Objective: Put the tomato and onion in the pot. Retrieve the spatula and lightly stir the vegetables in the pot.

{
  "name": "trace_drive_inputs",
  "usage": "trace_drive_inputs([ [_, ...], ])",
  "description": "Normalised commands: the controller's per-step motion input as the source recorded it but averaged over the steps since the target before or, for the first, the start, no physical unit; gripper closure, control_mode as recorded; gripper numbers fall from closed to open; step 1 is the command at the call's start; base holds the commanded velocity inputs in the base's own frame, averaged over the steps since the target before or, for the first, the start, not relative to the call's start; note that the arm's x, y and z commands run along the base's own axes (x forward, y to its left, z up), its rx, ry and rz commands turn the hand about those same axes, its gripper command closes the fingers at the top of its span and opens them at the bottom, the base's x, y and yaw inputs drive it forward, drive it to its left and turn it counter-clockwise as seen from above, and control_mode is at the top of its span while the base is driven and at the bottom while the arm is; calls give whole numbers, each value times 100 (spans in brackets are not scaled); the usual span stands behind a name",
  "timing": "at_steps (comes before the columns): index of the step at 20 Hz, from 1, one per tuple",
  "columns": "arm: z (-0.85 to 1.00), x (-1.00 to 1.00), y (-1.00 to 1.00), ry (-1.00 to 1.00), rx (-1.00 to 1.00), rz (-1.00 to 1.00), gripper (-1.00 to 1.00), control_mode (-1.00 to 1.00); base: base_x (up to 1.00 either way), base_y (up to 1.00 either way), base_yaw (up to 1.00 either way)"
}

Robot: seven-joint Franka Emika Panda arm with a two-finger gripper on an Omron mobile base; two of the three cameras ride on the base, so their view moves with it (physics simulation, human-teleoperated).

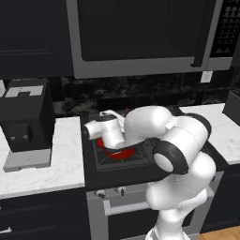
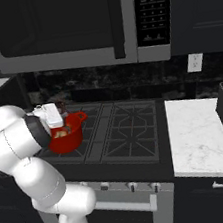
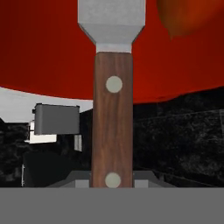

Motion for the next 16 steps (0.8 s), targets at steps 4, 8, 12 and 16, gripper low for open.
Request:
trace_drive_inputs([
  [4,12,0,0,-4,2,-3,100,-100,0,0,0],
  [8,33,0,0,-11,0,-7,100,-100,0,0,0],
  [12,34,-1,0,-15,-1,-4,100,-100,0,0,0],
  [16,8,-5,0,-11,0,-3,100,-100,0,0,0],
])
